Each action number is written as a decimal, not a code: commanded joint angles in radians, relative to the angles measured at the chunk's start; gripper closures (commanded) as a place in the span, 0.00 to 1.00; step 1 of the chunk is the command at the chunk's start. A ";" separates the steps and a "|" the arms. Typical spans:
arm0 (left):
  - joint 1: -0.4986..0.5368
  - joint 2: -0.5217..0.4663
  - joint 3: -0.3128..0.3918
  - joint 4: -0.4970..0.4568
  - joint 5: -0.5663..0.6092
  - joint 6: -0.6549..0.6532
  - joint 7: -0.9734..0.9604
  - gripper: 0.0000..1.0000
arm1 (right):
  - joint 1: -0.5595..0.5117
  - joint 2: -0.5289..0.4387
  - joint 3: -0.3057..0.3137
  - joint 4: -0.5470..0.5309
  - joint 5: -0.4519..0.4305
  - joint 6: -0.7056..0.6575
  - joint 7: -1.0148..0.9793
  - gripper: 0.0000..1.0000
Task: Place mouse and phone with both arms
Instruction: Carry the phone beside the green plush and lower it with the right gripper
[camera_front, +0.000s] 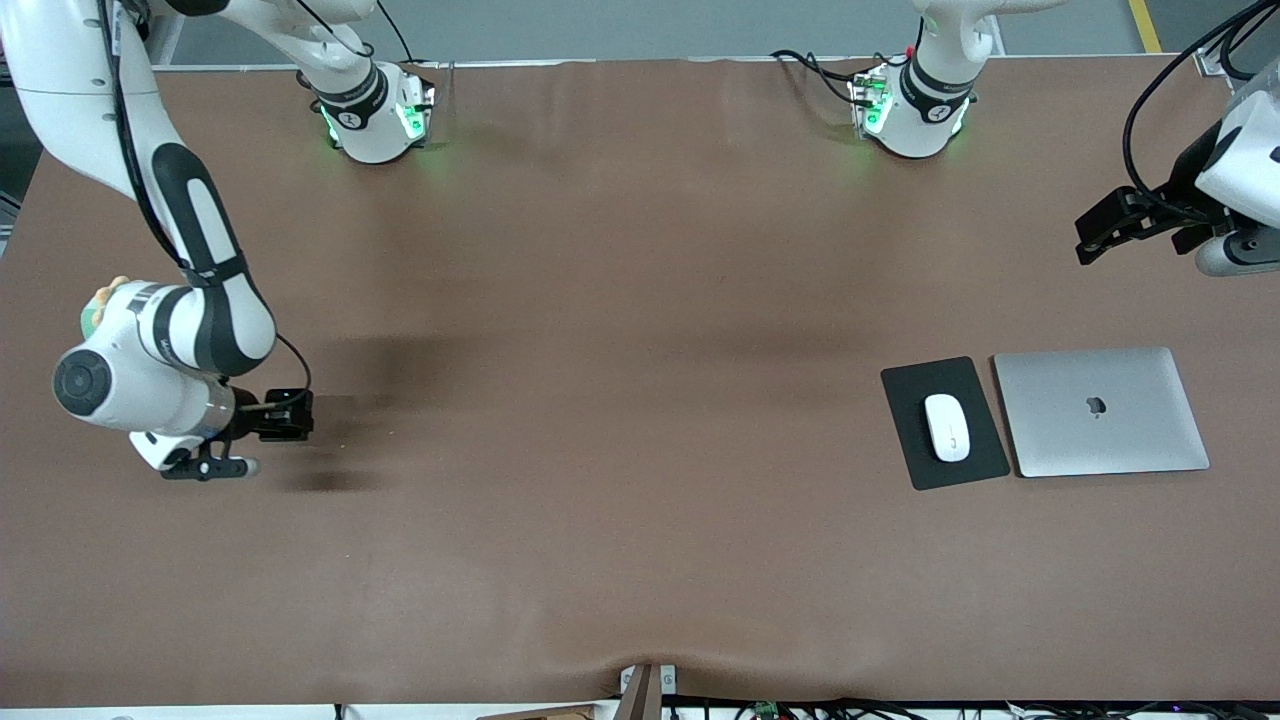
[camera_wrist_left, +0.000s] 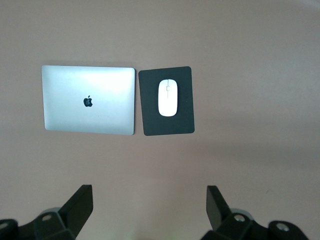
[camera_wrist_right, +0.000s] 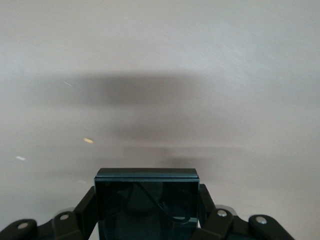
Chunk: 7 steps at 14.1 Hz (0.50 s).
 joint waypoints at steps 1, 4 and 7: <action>-0.007 -0.021 0.012 -0.012 -0.014 -0.013 0.024 0.00 | -0.048 -0.078 0.020 -0.148 -0.002 0.102 -0.077 1.00; -0.009 -0.019 0.009 -0.012 -0.013 -0.015 0.024 0.00 | -0.099 -0.070 0.019 -0.161 -0.009 0.121 -0.131 1.00; -0.006 -0.015 0.009 -0.011 -0.011 -0.015 0.024 0.00 | -0.125 -0.069 0.016 -0.174 -0.021 0.159 -0.145 1.00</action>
